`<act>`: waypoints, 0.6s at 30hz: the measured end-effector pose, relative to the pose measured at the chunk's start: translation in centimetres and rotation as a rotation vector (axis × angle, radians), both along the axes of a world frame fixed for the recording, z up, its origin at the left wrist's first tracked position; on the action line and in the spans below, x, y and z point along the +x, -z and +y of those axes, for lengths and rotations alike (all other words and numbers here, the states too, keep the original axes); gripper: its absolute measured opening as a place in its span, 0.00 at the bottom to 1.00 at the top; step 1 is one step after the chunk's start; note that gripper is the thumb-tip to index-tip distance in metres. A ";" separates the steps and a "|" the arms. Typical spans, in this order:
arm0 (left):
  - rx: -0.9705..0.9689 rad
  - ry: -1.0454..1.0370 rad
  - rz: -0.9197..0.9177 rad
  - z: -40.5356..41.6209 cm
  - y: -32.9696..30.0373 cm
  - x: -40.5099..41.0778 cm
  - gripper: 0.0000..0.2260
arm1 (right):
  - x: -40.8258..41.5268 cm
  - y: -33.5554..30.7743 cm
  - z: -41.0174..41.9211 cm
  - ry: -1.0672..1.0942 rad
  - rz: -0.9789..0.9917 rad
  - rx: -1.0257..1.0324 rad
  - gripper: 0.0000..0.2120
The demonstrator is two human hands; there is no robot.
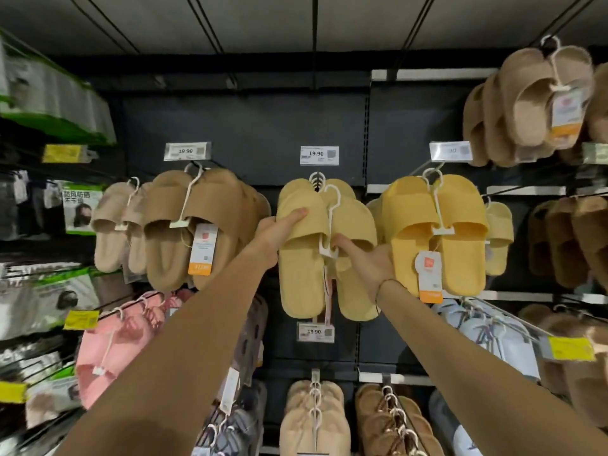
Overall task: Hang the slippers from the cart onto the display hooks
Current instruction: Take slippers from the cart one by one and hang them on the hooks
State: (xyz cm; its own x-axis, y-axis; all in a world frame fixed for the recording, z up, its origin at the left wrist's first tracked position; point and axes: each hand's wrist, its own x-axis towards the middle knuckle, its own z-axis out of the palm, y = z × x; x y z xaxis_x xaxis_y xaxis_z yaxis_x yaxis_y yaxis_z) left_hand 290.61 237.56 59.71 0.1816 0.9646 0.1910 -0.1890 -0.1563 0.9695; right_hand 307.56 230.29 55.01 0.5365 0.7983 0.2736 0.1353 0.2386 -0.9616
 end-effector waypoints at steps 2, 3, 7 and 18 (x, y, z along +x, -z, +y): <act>0.007 -0.012 -0.005 1.5 -0.5 0.1 0.35 | 0.3 -0.9 1.4 0.010 -0.047 -0.008 0.58; 0.013 -0.019 -0.018 2.1 -0.7 0.2 0.34 | 0.5 -1.4 2.0 0.016 -0.074 -0.005 0.56; 0.055 -0.011 -0.100 3.8 -1.7 0.7 0.28 | 1.1 -3.0 3.8 0.026 -0.097 0.059 0.50; -0.013 -0.033 -0.130 8.3 -1.7 1.4 0.33 | 1.8 -4.3 8.0 0.023 -0.122 -0.044 0.57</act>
State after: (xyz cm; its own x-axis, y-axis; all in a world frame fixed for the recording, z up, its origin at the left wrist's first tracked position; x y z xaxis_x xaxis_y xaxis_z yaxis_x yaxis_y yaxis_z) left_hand 291.99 245.82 61.42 0.1238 0.9722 0.1987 -0.3081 -0.1527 0.9390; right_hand 309.37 238.25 59.27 0.5198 0.7988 0.3027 0.2568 0.1918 -0.9472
